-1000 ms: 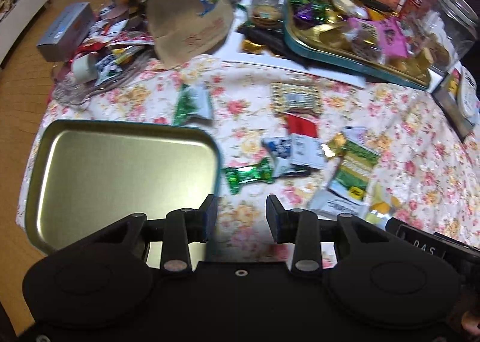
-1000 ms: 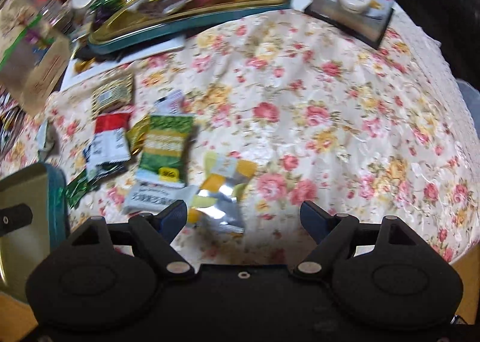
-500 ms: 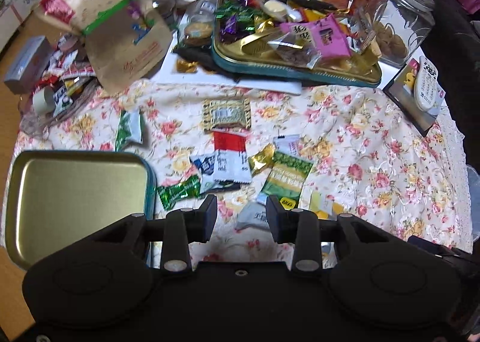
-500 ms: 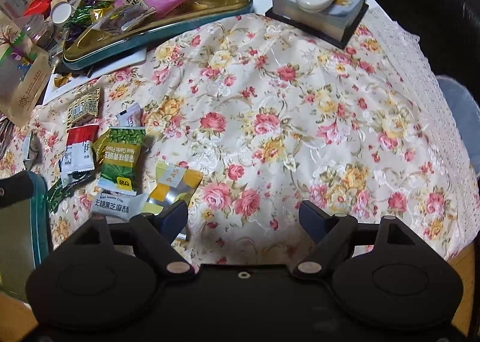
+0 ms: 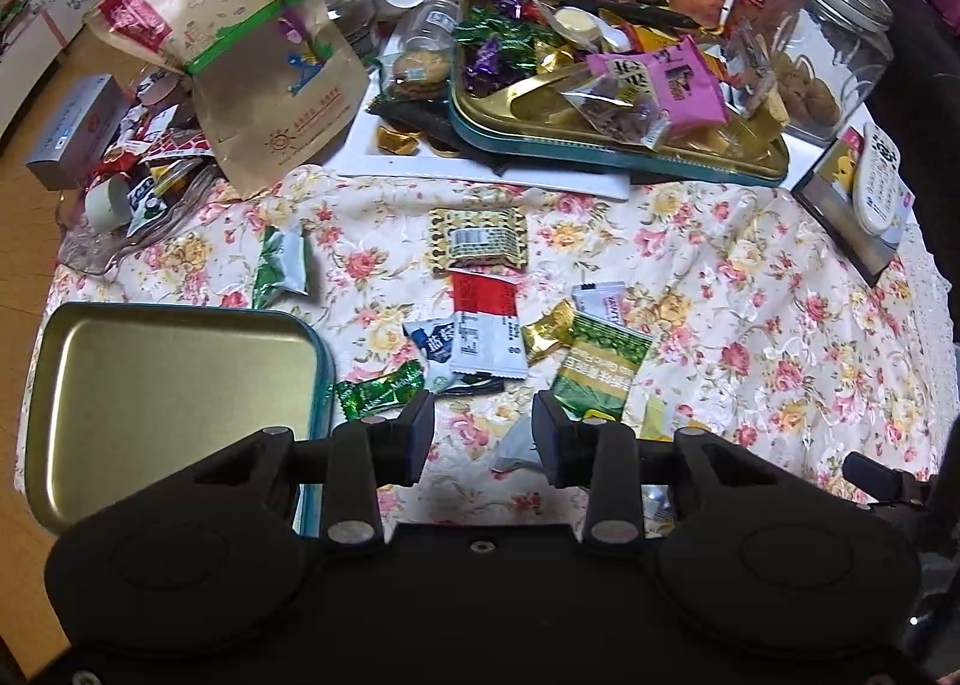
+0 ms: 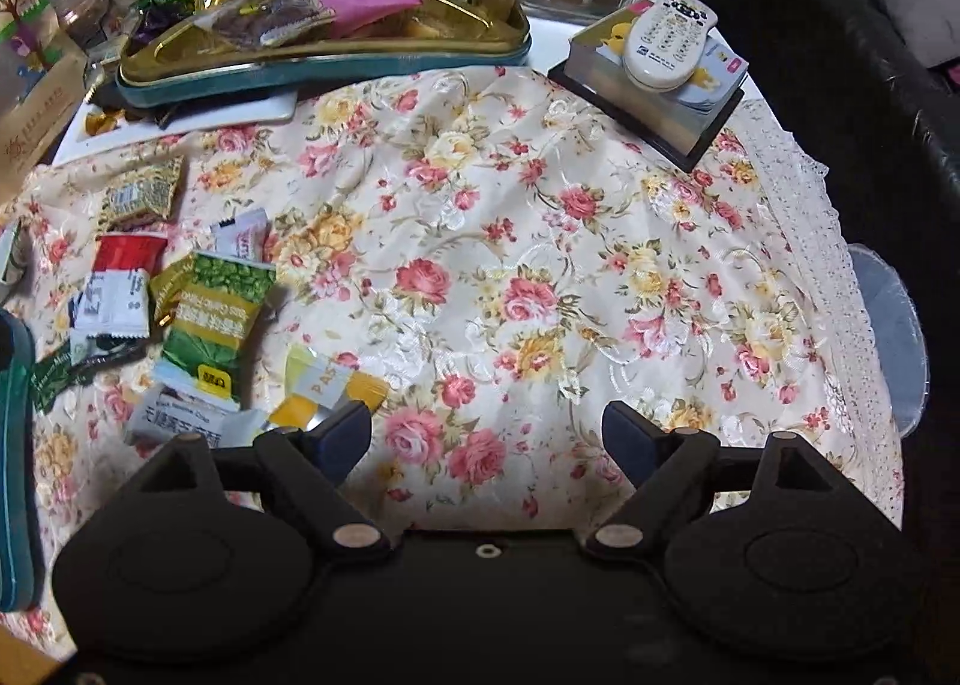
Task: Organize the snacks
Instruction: 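Move the right tool to the yellow-white PASTA packet and grasp it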
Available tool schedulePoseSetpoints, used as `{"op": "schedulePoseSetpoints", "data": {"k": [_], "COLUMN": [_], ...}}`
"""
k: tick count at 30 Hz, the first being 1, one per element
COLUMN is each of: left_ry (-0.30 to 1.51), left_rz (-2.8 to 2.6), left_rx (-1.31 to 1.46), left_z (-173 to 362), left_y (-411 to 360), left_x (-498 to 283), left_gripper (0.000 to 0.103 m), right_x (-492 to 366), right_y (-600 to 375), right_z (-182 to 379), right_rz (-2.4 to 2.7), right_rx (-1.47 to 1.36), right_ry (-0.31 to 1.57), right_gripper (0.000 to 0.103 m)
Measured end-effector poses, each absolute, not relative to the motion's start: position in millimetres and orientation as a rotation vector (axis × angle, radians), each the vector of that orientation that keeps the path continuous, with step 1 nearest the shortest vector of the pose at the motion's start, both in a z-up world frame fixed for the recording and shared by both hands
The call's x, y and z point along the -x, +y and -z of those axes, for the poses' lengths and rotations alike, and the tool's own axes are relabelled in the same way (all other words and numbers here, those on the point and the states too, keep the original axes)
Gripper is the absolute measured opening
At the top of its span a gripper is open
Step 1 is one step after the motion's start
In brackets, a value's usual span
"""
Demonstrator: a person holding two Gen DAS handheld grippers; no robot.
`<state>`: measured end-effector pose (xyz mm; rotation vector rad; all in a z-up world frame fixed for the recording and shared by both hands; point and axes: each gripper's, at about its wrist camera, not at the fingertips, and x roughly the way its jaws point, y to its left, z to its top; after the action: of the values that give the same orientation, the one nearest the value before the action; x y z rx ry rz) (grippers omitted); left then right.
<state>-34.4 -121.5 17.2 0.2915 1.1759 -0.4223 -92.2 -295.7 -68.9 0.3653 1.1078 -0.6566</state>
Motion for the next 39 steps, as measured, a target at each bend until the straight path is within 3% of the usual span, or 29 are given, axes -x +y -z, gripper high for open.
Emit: {"op": "schedulePoseSetpoints", "data": {"k": [6, 32, 36, 39], "left_ry": [1.169, 1.178, 1.18, 1.182], "left_rz": [0.413, 0.371, 0.369, 0.366], "left_rx": [-0.285, -0.277, -0.273, -0.266], "left_z": [-19.7, -17.8, -18.2, -18.5], "left_y": [-117.3, -89.9, -85.5, -82.8], "left_x": [32.7, 23.0, 21.7, 20.0], "left_gripper": [0.046, 0.046, 0.046, 0.046], "right_x": [95.7, 60.3, 58.4, 59.8], "right_y": [-299.0, -287.8, -292.7, -291.6], "right_z": [69.2, 100.9, 116.3, 117.1], "right_rz": [0.647, 0.644, 0.667, 0.698], "right_rx": [-0.55, -0.675, -0.745, -0.739], "right_ry": [1.083, 1.11, 1.178, 1.156], "right_gripper": [0.089, 0.079, 0.075, 0.058]}}
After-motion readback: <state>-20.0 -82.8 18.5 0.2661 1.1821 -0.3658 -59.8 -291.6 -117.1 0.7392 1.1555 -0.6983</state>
